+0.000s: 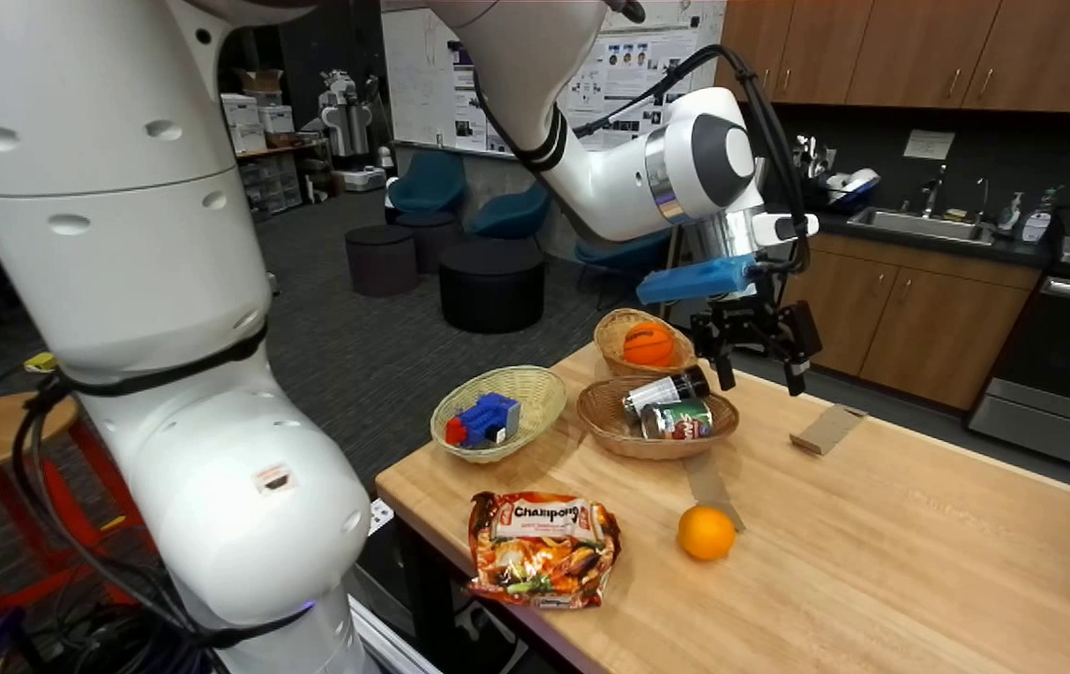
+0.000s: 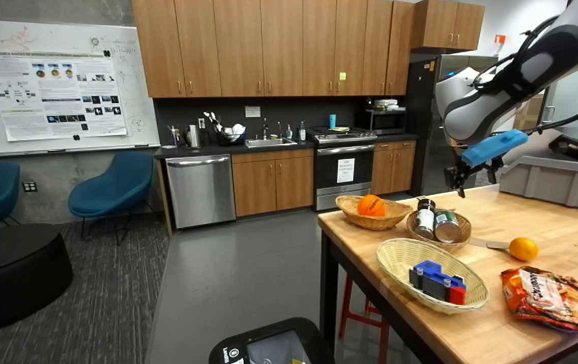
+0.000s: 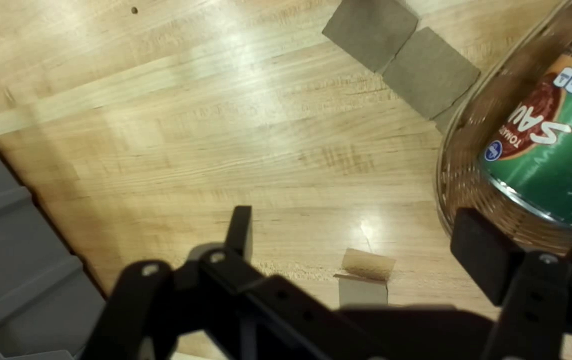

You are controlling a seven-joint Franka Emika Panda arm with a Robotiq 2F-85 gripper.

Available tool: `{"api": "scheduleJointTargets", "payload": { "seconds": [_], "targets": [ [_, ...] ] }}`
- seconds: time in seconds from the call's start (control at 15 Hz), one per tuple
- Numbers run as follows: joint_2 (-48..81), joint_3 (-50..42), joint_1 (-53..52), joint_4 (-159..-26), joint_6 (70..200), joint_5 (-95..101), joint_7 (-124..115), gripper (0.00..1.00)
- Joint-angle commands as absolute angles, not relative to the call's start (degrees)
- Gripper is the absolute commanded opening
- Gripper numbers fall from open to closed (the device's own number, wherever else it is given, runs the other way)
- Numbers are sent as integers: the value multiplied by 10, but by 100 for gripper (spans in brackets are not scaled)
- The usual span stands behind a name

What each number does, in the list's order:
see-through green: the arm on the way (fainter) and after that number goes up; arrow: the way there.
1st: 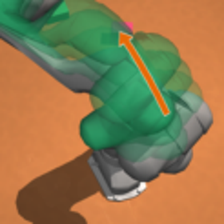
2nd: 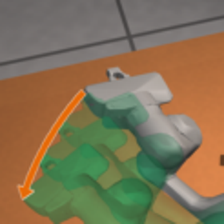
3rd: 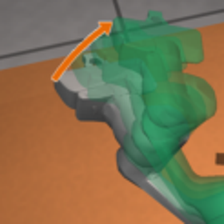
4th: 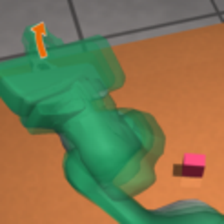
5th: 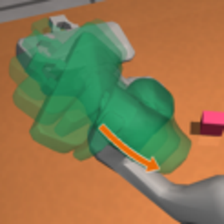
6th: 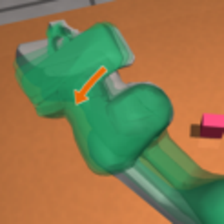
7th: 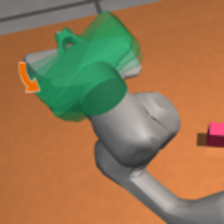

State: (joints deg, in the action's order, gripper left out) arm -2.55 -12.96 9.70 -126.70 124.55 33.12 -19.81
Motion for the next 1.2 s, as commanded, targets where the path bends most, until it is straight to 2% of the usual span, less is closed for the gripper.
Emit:
{"api": "scheduleJointTargets", "payload": {
  "seconds": [0.0, 1.0, 1.07, 1.13],
  "targets": [
    [-30, -121, 105, -1275, 1242, 332, -197, 100],
    [-60, -119, 116, -1430, 1166, 236, -245, 100],
    [-61, -117, 116, -1431, 1162, 250, -252, 80],
    [-60, -117, 117, -1430, 1157, 251, -258, 74]
  ]
}}
